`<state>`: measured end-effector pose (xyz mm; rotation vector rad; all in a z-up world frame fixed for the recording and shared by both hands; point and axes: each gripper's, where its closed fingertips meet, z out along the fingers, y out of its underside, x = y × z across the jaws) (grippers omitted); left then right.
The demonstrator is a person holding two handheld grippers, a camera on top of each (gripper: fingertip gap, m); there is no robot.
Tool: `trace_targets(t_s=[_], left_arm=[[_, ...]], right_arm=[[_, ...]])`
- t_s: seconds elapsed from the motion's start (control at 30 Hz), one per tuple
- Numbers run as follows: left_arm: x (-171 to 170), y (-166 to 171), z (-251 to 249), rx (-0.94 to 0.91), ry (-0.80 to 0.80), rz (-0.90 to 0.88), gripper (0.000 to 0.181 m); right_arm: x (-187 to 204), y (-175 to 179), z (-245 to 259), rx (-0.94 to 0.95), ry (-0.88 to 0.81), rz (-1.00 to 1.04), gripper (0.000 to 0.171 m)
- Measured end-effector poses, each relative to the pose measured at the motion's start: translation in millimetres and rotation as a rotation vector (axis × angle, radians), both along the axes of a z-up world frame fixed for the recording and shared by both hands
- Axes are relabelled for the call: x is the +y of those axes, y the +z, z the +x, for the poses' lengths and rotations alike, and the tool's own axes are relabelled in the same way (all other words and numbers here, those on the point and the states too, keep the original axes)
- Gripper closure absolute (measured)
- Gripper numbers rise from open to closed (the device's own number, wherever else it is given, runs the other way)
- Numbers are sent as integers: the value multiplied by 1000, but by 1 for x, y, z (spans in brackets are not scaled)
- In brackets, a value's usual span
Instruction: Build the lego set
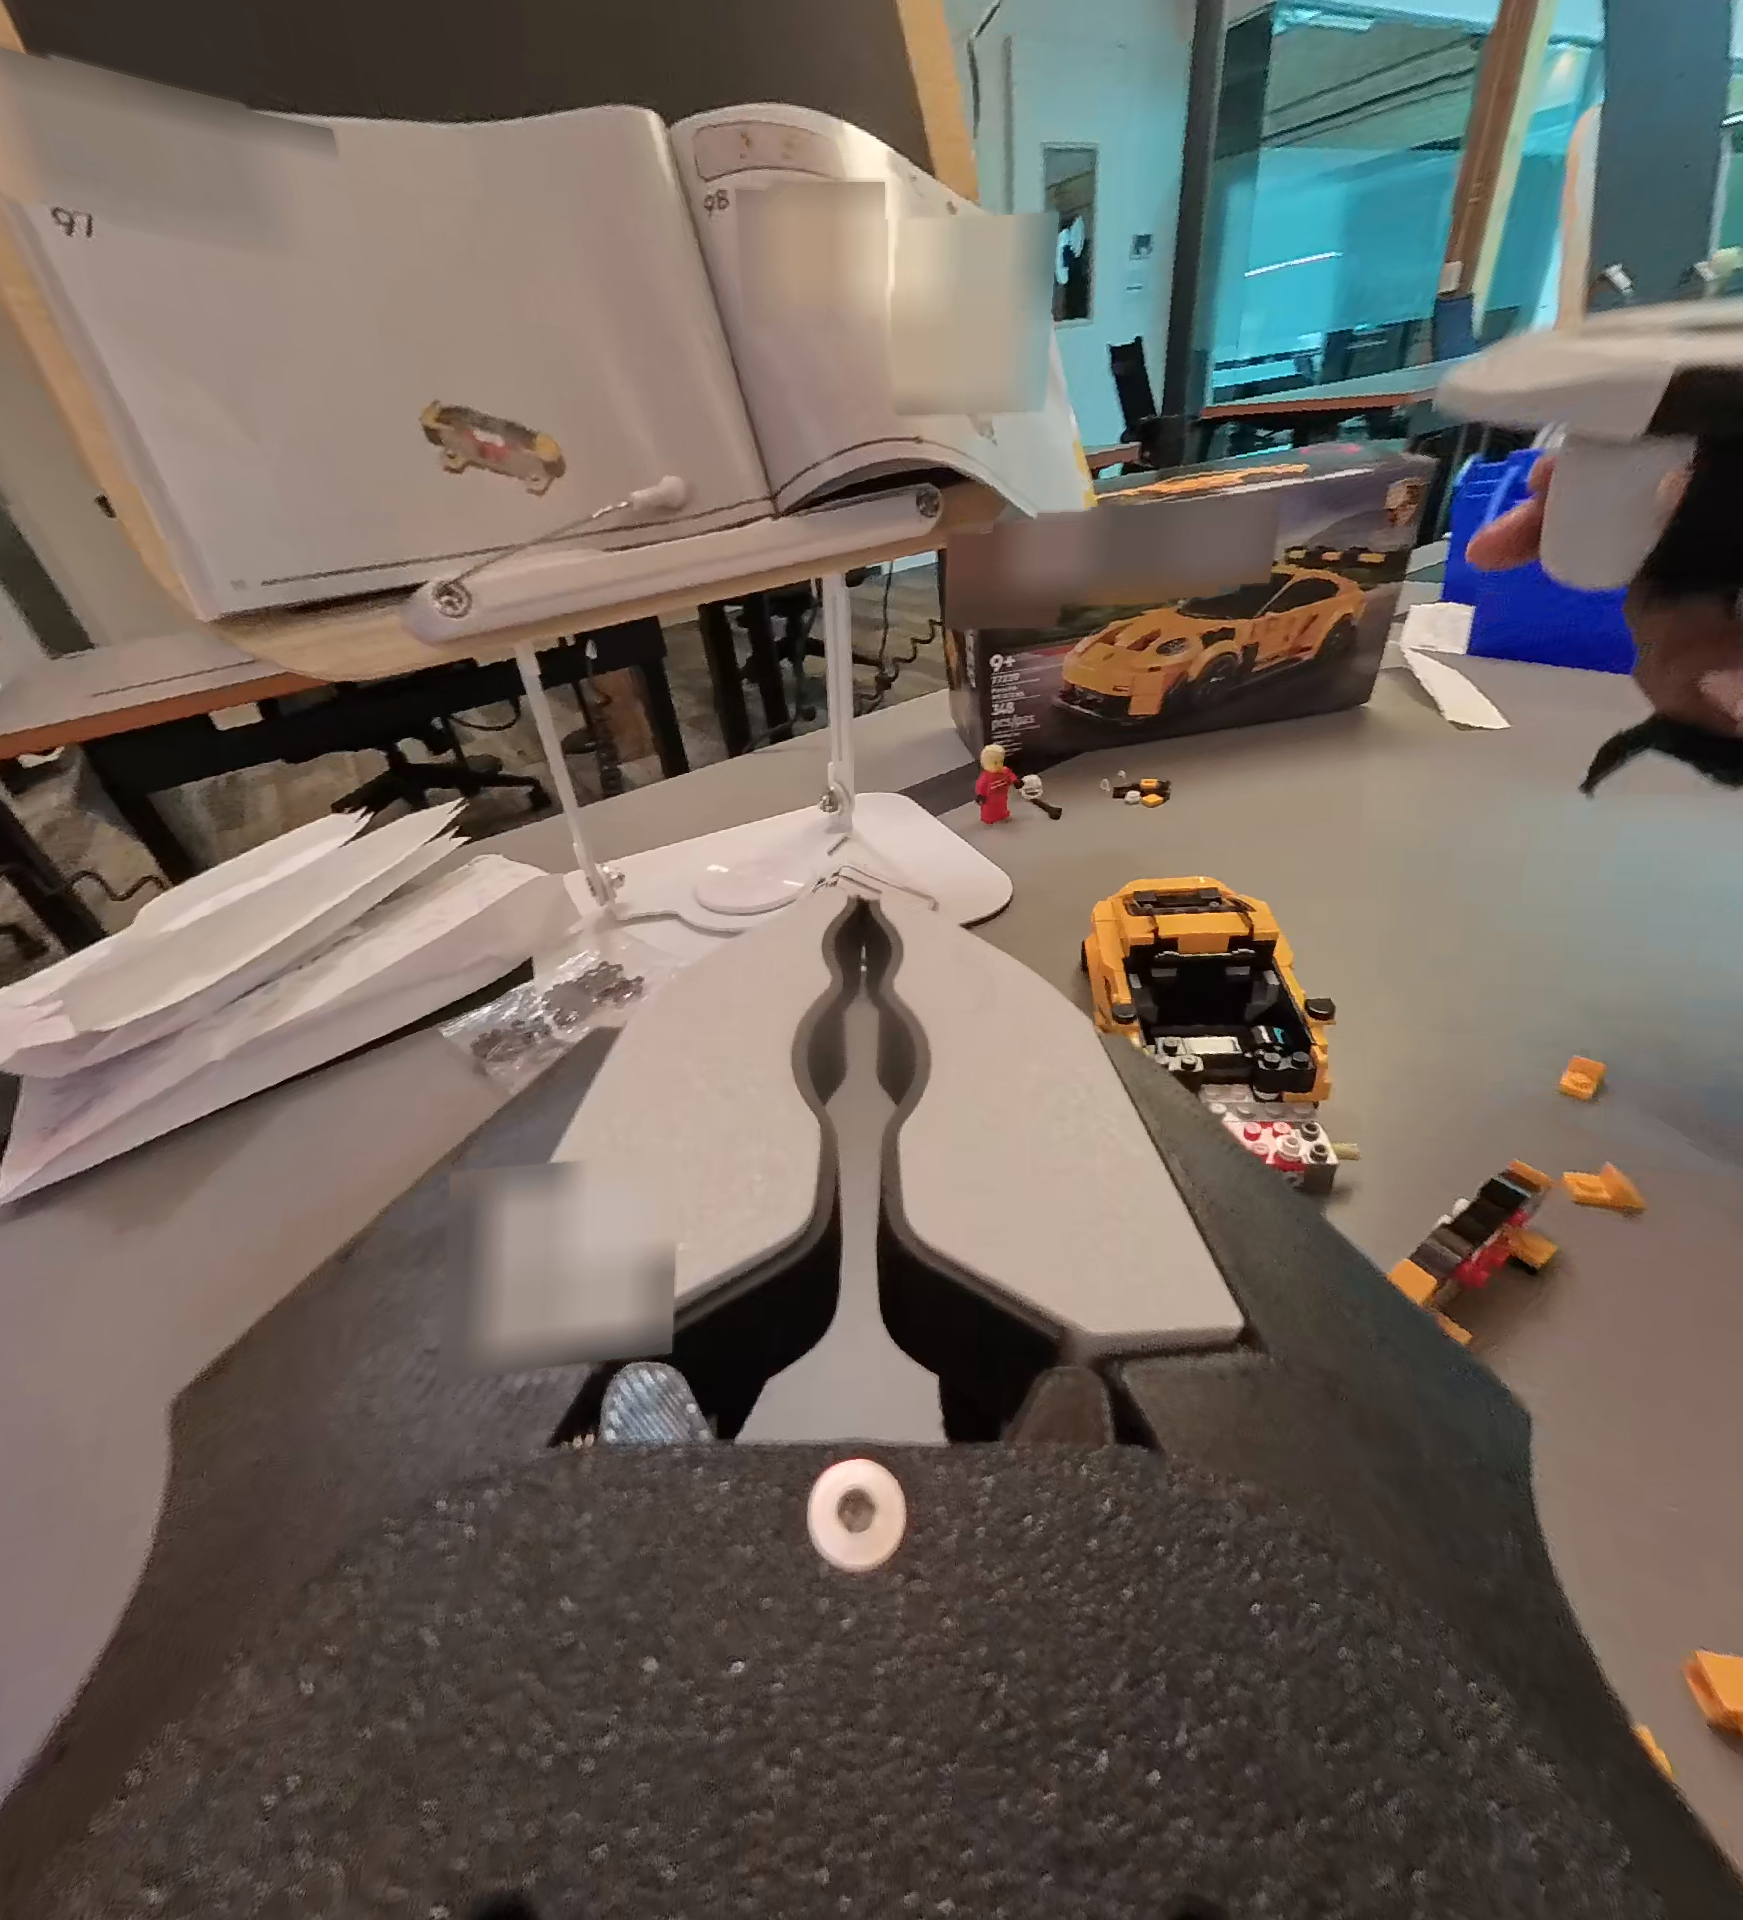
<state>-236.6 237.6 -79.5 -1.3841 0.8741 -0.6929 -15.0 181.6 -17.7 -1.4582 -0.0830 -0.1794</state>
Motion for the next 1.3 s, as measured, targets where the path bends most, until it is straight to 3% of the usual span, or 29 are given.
trace_targets(t_s=[0.27, 0.37, 0.5, 0.67, 1.3], left_arm=[[3, -6, 3, 14, -1, -27, 181], [3, -5, 2, 3, -20, -38, 181], [6, -6, 0, -10, -29, -68, 181], [7, -7, -1, -23, -35, -93, 181], [0, -7, 5, -22, -73, -103, 181]], right_arm=[[86, 72, -26, 45, -88, -50, 171], [124, 75, -34, 115, -96, -117, 171], [157, 53, -37, 196, -142, -200, 171], [170, 37, -38, 183, -187, -221, 171], [167, 55, -41, 119, -270, -220, 171]])
